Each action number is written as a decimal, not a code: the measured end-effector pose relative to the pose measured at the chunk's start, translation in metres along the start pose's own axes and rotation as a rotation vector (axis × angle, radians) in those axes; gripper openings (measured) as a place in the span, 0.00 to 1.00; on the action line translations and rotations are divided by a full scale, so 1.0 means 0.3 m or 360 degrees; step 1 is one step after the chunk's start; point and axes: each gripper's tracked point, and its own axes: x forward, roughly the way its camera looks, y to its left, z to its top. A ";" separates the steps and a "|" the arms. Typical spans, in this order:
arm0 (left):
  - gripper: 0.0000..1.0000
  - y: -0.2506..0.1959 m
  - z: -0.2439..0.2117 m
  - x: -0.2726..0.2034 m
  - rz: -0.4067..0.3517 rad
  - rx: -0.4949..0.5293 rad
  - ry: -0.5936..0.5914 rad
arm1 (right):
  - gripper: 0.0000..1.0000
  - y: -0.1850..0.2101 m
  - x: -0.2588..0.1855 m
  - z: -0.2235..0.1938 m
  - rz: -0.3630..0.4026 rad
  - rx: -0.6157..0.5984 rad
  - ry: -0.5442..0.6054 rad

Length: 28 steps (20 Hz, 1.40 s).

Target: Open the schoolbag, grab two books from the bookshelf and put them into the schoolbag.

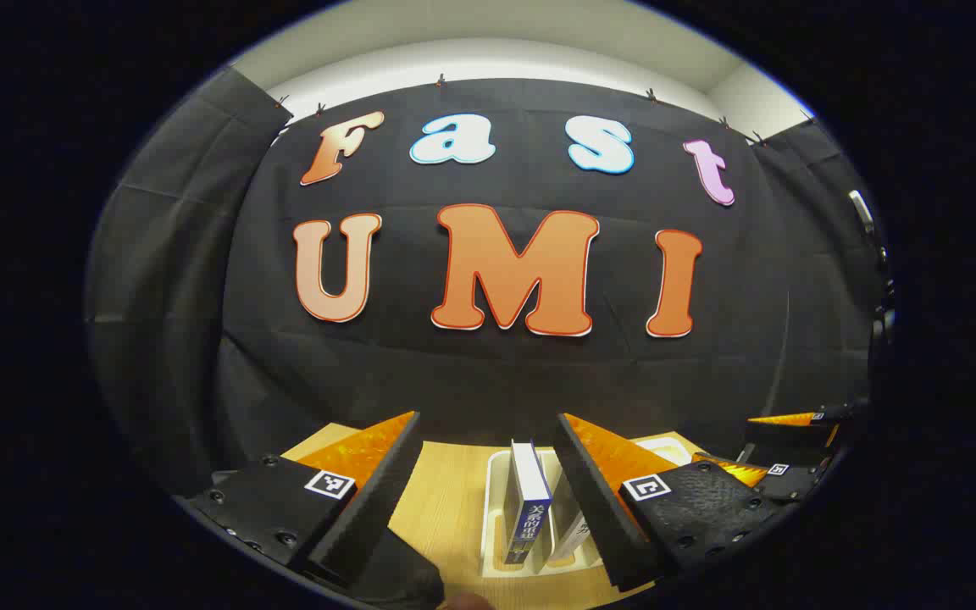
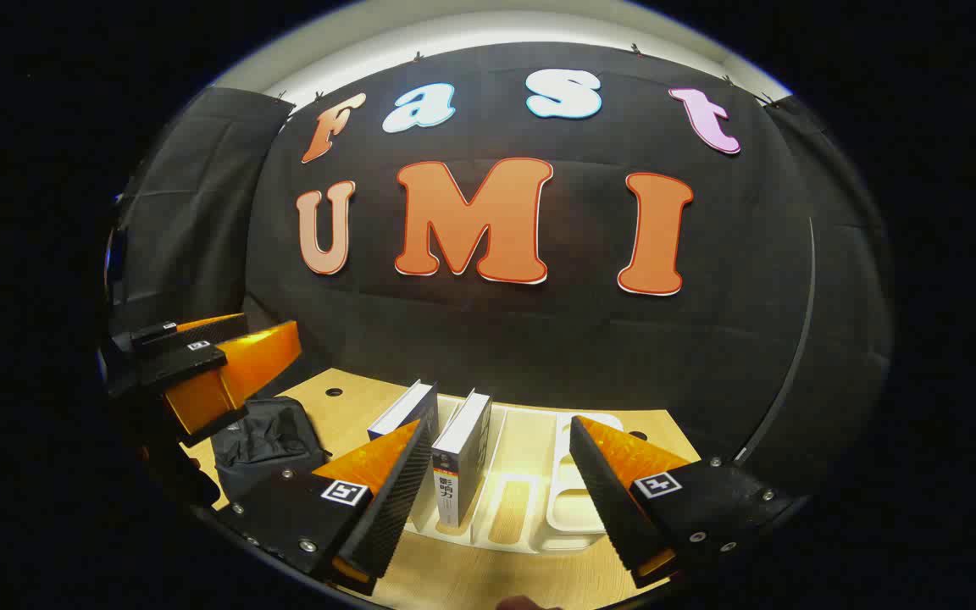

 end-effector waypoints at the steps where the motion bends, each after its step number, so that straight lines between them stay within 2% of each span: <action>1: 0.99 0.007 -0.015 0.006 0.0000 0.0014 0.0022 | 0.98 0.003 -0.001 -0.003 -0.0002 0.0007 0.0003; 7: 0.99 0.006 -0.028 0.002 -0.0005 0.0020 0.0037 | 0.98 -0.017 -0.005 -0.024 -0.0037 0.0019 0.0034; 15: 0.99 -0.023 -0.030 -0.021 0.0047 0.0066 0.0019 | 0.98 -0.034 -0.012 -0.046 0.0027 0.0004 0.0040; 21: 0.99 -0.061 -0.036 -0.033 0.0037 0.0097 0.0016 | 0.98 -0.060 -0.014 -0.050 0.0032 0.0009 0.0035; 28: 0.99 -0.018 -0.024 -0.041 0.0078 0.0130 0.0005 | 0.98 -0.066 -0.014 -0.054 0.0014 0.0028 0.0035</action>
